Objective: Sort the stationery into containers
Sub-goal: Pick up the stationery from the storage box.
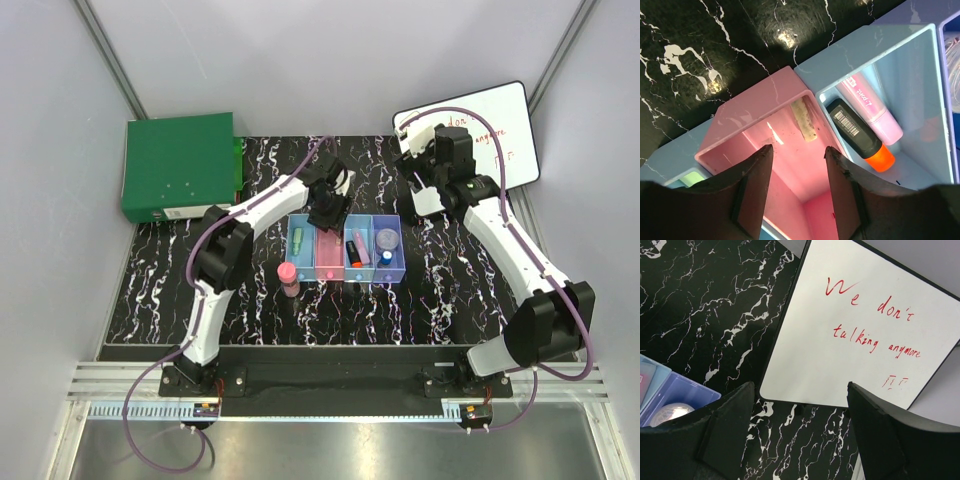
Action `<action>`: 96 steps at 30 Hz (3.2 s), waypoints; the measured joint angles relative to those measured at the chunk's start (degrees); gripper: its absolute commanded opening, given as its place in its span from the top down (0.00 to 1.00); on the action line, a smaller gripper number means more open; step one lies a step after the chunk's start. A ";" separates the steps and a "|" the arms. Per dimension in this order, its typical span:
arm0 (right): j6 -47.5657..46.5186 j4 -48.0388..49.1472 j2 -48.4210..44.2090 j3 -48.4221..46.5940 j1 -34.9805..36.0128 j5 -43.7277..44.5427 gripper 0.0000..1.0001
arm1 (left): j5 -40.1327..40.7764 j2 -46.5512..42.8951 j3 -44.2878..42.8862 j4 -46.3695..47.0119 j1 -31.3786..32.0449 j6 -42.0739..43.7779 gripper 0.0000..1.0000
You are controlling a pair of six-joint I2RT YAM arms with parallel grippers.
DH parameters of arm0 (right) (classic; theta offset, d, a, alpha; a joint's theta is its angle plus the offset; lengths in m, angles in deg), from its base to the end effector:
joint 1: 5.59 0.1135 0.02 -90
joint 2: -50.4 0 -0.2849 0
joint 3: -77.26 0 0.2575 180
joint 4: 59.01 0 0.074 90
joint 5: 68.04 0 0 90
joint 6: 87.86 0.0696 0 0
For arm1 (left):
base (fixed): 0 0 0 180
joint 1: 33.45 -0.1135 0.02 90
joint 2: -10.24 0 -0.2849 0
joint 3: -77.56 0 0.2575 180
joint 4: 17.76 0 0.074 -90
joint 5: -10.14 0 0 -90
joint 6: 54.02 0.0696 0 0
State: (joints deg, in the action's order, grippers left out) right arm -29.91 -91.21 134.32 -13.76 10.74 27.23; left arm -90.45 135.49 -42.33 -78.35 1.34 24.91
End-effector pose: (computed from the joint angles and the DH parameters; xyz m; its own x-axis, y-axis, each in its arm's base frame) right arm 0.3618 0.0993 0.3678 -0.2388 -0.6206 -0.7469 -0.3857 0.7665 -0.5136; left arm 0.4024 -0.2951 0.1921 -0.8555 0.3645 -0.3677 0.4668 0.8503 -0.2430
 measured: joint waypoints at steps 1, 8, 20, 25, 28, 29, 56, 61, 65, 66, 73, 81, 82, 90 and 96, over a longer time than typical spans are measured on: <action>0.07 -0.02 0.00 0.00 -0.02 -0.13 0.18 | 0.09 0.17 -0.31 -0.22 0.04 -0.02 0.47; 0.72 0.00 -0.28 0.00 -0.02 -0.66 0.18 | 1.49 1.31 -1.95 -0.81 0.72 -0.81 0.47; 1.09 0.00 -0.90 0.39 -0.02 -1.90 0.18 | -2.23 0.81 1.49 5.07 -0.07 -8.20 0.57; 1.09 0.02 -1.27 0.70 -0.04 -1.95 0.18 | -2.71 0.81 2.73 6.93 -0.20 -11.21 0.71; 1.09 0.02 -1.29 0.70 -0.07 -1.97 0.18 | -3.65 1.05 4.44 8.94 0.00 -13.42 0.70; 1.09 0.02 -1.29 0.70 -0.07 -1.99 0.18 | -3.67 1.14 4.66 9.09 0.17 -13.97 0.70; 2.23 0.02 -1.29 0.70 -0.11 -4.46 0.18 | 3.80 1.62 4.81 9.29 2.27 -17.94 0.68; 3.10 0.02 -1.29 0.66 -0.13 -4.92 0.18 | 5.01 2.40 4.81 9.57 2.97 -18.78 0.68; 3.87 0.02 -1.29 0.61 -0.13 -5.49 0.18 | 5.27 3.08 4.76 9.99 3.48 -18.69 0.79; 3.96 0.02 -1.29 0.61 -0.13 -5.66 0.18 | 5.29 3.10 4.76 10.05 3.52 -18.56 0.90; 4.26 0.02 -1.29 0.63 -0.13 -6.34 0.18 | 6.08 3.50 3.43 9.25 4.11 -17.42 1.00; 4.33 0.02 -1.31 0.63 -0.13 -6.40 0.18 | 6.86 3.37 3.26 9.07 4.28 -17.20 1.00; 4.31 0.02 -1.31 0.63 -0.13 -6.43 0.18 | 7.08 3.28 3.26 9.03 4.33 -17.09 1.00; 4.22 0.02 -1.31 0.63 -0.13 -6.47 0.18 | 9.20 -3.15 3.80 7.96 4.48 -15.37 1.00; 4.15 -0.02 -1.53 0.63 -0.15 -6.99 0.18 | 10.88 -10.08 3.85 7.82 4.55 -13.18 1.00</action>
State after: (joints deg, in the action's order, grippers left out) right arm -25.76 -91.23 132.79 -13.12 10.59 20.24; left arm -79.57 125.42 -38.48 -70.52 5.89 11.73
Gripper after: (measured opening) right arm 0.818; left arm 0.068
